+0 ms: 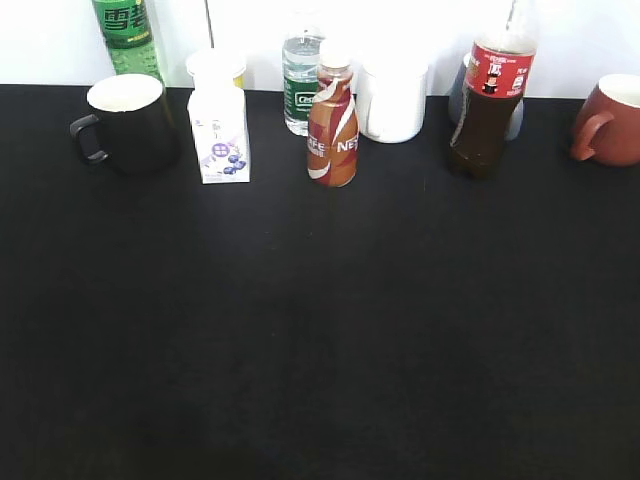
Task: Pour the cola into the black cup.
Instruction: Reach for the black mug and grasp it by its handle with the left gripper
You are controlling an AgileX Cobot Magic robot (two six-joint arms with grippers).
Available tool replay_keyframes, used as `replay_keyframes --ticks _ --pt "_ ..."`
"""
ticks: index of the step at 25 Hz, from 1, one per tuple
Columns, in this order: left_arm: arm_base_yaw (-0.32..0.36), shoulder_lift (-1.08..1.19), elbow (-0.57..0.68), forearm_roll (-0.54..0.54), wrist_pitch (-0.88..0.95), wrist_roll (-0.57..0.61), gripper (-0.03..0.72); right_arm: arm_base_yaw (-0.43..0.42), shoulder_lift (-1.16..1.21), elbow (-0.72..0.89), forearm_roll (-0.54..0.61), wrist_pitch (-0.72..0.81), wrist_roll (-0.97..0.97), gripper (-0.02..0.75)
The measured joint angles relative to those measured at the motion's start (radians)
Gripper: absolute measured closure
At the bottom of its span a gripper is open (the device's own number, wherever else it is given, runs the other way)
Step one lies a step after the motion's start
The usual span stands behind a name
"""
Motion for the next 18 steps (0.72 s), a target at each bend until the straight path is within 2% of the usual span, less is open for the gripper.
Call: replay_keyframes --ticks 7,9,11,14,16,18 --pt "0.000 0.000 0.000 -0.006 -0.001 0.000 0.097 0.000 0.000 0.000 0.000 0.000 0.000 0.164" --pt "0.000 0.000 -0.018 -0.012 -0.069 0.000 0.105 0.000 0.000 0.000 0.000 0.000 0.000 0.164" --pt "0.000 0.000 0.008 -0.006 -0.327 0.000 0.106 0.000 0.000 0.000 0.000 0.000 0.000 0.164" --pt "0.000 0.093 0.212 0.000 -0.830 0.000 0.106 0.000 0.000 0.000 0.000 0.000 0.000 0.164" --pt "0.000 0.242 0.291 0.000 -1.064 0.000 0.106 0.000 0.000 0.000 0.000 0.000 0.000 0.164" --pt "0.000 0.469 0.293 0.000 -1.237 0.000 0.106 0.000 0.000 0.000 0.000 0.000 0.000 0.164"
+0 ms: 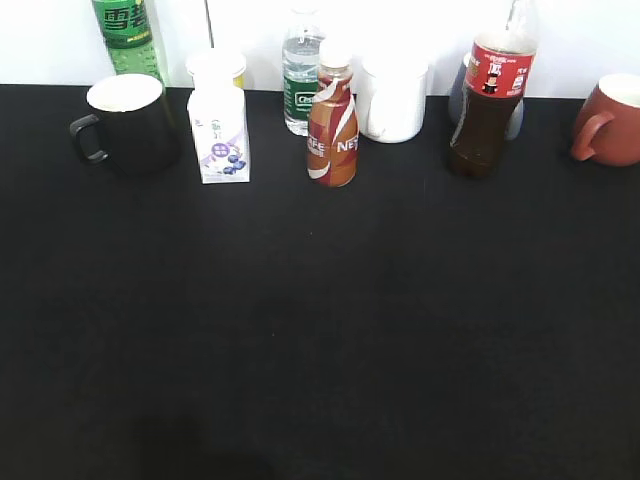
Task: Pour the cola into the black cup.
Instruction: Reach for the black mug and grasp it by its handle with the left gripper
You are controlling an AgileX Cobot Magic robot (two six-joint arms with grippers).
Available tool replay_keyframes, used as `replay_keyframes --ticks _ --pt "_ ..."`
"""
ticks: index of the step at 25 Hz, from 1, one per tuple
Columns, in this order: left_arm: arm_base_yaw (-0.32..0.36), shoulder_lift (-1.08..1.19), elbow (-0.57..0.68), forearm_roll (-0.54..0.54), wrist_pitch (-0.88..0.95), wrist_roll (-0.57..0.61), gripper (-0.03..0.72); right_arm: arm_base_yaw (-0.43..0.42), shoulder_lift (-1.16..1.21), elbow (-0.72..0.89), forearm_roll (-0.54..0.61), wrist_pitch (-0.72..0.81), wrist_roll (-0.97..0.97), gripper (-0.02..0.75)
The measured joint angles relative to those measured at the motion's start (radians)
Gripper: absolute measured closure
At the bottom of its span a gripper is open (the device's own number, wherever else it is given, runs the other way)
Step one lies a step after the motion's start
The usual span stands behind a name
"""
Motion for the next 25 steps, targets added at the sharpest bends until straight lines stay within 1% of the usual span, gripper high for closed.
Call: replay_keyframes --ticks 2,3,5,7,10,12,14,17,18,20,23,25 --pt "0.000 0.258 0.000 0.008 -0.213 0.000 0.106 0.000 0.000 0.000 0.000 0.000 0.000 0.164" --pt "-0.002 0.405 0.000 0.031 -0.350 0.000 0.106 0.000 0.000 0.000 0.000 0.000 0.000 0.164" --pt "-0.047 0.670 -0.011 0.077 -0.547 0.000 0.106 0.000 0.000 0.000 0.000 0.000 0.000 0.164" --pt "-0.085 0.896 -0.072 0.088 -0.646 0.000 0.106 0.000 0.000 0.000 0.000 0.000 0.000 0.164" --pt "-0.087 1.162 -0.204 0.082 -0.700 0.023 0.106 0.000 0.000 0.000 0.000 0.000 0.000 0.164" --pt "-0.087 1.309 -0.319 0.048 -0.738 0.027 0.106 0.000 0.000 0.000 0.000 0.000 0.000 0.164" --pt "-0.074 1.418 -0.413 0.012 -0.742 0.028 0.106 0.000 0.000 0.000 0.000 0.000 0.000 0.164" --pt "-0.062 1.512 -0.510 0.003 -0.742 0.028 0.109 0.000 0.000 0.000 0.000 0.000 0.000 0.164" --pt "-0.061 1.531 -0.530 -0.012 -0.743 0.030 0.127 0.000 0.000 0.000 0.000 0.000 0.000 0.164" --pt "-0.060 1.567 -0.569 -0.027 -0.764 0.056 0.187 0.000 0.000 0.000 0.000 0.000 0.000 0.164" --pt "-0.060 1.625 -0.635 -0.067 -0.798 0.064 0.230 0.000 0.000 0.000 0.000 0.000 0.000 0.164" --pt "-0.060 1.660 -0.679 -0.088 -0.812 0.066 0.280 0.000 0.000 0.000 0.000 0.000 0.000 0.164"
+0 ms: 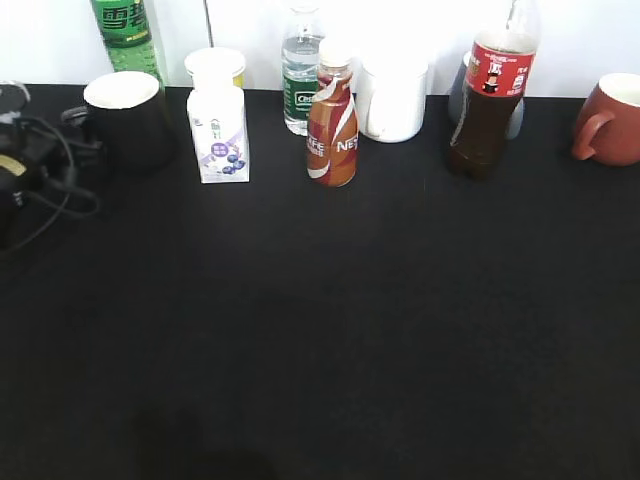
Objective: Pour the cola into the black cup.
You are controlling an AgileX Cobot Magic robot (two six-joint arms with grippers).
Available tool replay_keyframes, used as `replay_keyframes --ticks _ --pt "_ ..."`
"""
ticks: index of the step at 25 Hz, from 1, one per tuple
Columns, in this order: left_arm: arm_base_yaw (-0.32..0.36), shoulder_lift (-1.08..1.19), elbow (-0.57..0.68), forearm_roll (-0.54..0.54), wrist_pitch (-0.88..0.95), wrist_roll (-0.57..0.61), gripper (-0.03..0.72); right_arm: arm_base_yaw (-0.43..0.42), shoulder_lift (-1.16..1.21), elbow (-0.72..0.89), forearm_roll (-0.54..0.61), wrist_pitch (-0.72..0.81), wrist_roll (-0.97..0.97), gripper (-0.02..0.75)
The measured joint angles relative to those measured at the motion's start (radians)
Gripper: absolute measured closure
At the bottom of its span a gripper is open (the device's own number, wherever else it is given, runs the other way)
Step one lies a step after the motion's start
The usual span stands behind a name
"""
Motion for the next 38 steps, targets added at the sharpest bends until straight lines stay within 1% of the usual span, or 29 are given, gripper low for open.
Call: replay_keyframes --ticks 2,4,5,6,9,11,14,16,18,20,22,25,26,27,28,30,32,33,34,36,37,38 --pt "0.000 0.022 -0.025 -0.002 -0.025 0.001 0.360 0.000 0.000 0.000 0.000 0.000 0.000 0.164" --pt "0.000 0.026 -0.032 -0.001 -0.039 0.001 0.551 0.000 0.000 0.000 0.000 0.000 0.000 0.164" --pt "0.000 0.026 -0.032 0.004 -0.041 0.006 0.631 0.000 0.000 0.000 0.000 0.000 0.000 0.164" --pt "0.003 0.026 -0.032 0.015 -0.044 0.009 0.649 0.000 0.000 0.000 0.000 0.000 0.000 0.164" --pt "0.004 0.018 -0.023 0.038 -0.049 0.009 0.653 0.000 0.000 0.000 0.000 0.000 0.000 0.164" --pt "0.004 -0.046 0.040 0.045 -0.047 0.018 0.653 0.000 0.000 0.000 0.000 0.000 0.000 0.164" --pt "-0.005 -0.198 0.175 0.046 -0.052 0.008 0.654 0.000 0.000 0.000 0.000 0.000 0.000 0.164" --pt "-0.032 -0.317 0.272 0.060 -0.055 0.000 0.654 0.000 0.000 0.000 0.000 0.000 0.000 0.164" --pt "-0.079 -0.403 0.354 0.136 -0.057 -0.003 0.654 0.000 0.000 0.000 0.000 0.000 0.000 0.164" --pt "-0.127 -0.437 0.413 0.157 -0.057 -0.003 0.654 0.000 0.000 0.000 0.000 0.000 0.000 0.164" --pt "-0.146 -0.437 0.439 0.164 -0.055 -0.003 0.655 0.000 0.000 0.000 0.000 0.000 0.000 0.164" --pt "-0.148 -0.437 0.439 0.209 -0.056 -0.003 0.655 0.002 0.000 0.000 0.000 0.000 0.005 0.164" --pt "-0.148 -0.437 0.439 0.230 -0.056 -0.021 0.655 0.010 0.016 -0.007 0.000 -0.011 0.009 0.164" --pt "-0.148 -0.437 0.439 0.263 -0.057 -0.048 0.655 0.012 0.058 -0.021 0.003 -0.072 0.012 0.164" --pt "-0.149 -0.437 0.439 0.299 -0.064 -0.059 0.655 0.012 0.111 -0.023 0.018 -0.192 0.013 0.164" --pt "-0.149 -0.437 0.439 0.327 -0.095 -0.074 0.655 0.012 0.252 0.020 0.023 -0.496 0.013 0.164" --pt "-0.149 -0.437 0.439 0.328 -0.101 -0.080 0.655 0.012 0.445 0.101 0.019 -0.853 -0.004 0.164" --pt "-0.149 -0.437 0.439 0.329 -0.101 -0.082 0.655 0.012 0.565 0.152 0.024 -1.101 -0.011 0.164" --pt "-0.149 -0.437 0.439 0.329 -0.101 -0.083 0.655 0.012 0.690 0.183 0.021 -1.295 -0.012 0.164" --pt "-0.149 -0.435 0.439 0.335 -0.115 -0.101 0.655 0.012 0.989 0.194 -0.004 -1.599 0.005 0.164" --pt "-0.149 -0.427 0.439 0.348 -0.143 -0.115 0.655 0.012 1.116 0.194 -0.038 -1.733 0.040 0.164" --pt "-0.151 -0.415 0.439 0.360 -0.163 -0.122 0.655 0.017 1.249 0.173 -0.082 -1.810 0.077 0.164"
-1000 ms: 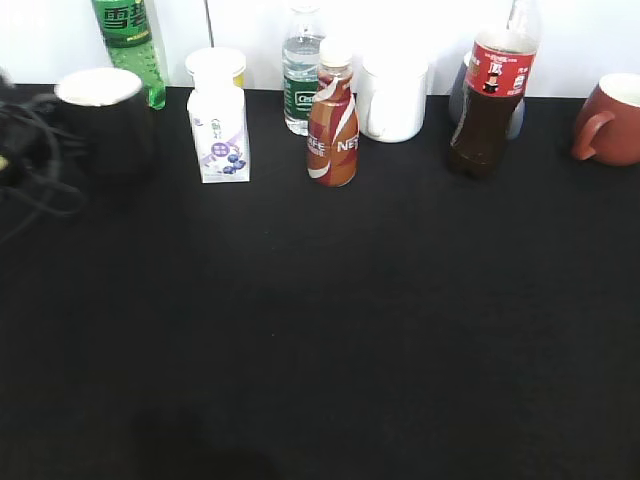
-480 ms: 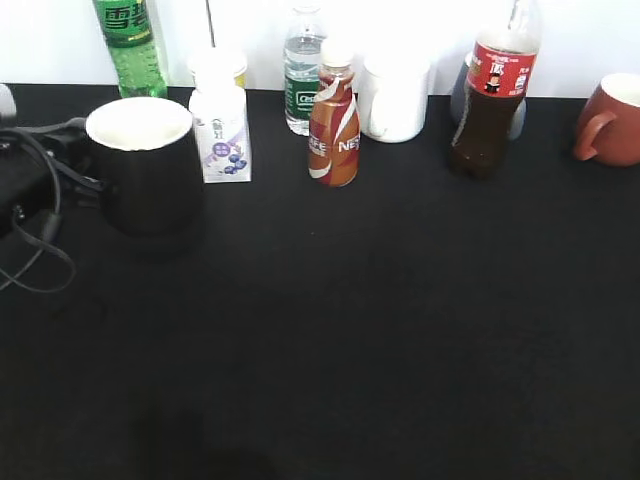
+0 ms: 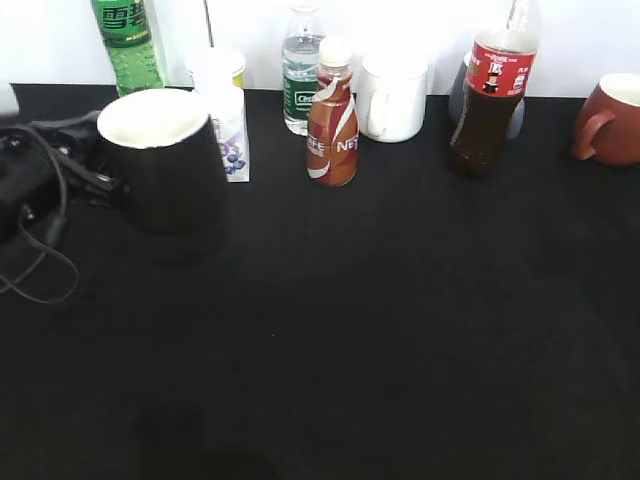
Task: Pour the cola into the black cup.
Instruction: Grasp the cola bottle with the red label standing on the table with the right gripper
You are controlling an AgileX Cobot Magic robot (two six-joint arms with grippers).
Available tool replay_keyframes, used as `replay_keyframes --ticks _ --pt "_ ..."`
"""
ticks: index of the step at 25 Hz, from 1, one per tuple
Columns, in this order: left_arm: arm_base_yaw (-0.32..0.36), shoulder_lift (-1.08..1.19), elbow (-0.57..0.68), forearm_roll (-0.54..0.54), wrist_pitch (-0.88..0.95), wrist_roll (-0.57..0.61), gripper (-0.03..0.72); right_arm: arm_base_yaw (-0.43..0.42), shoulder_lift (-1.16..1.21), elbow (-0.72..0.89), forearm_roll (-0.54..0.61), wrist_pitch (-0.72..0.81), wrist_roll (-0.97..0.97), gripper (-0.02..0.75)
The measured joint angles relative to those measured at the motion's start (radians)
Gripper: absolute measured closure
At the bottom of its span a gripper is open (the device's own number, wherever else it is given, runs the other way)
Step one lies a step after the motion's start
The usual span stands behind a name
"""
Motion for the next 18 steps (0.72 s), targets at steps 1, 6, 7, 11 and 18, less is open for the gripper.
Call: replay_keyframes --ticks 1,6,7,11,18 --pt "-0.005 0.009 0.000 0.002 0.002 -0.001 0.655 0.036 0.104 -0.032 0.002 -0.035 0.013 0.164" --pt "-0.075 0.020 -0.020 0.006 0.010 -0.002 0.655 0.302 0.519 -0.218 0.243 -0.272 -0.070 0.163" --pt "-0.075 0.020 -0.020 0.004 0.010 -0.002 0.655 0.312 0.586 -0.258 0.250 -0.281 -0.071 0.156" --pt "-0.075 0.020 -0.020 0.004 0.010 -0.002 0.655 0.313 0.742 -0.417 0.275 -0.312 -0.075 0.109" --pt "-0.075 0.020 -0.020 0.004 0.010 -0.002 0.655 0.313 0.878 -0.552 0.315 -0.321 -0.084 0.126"
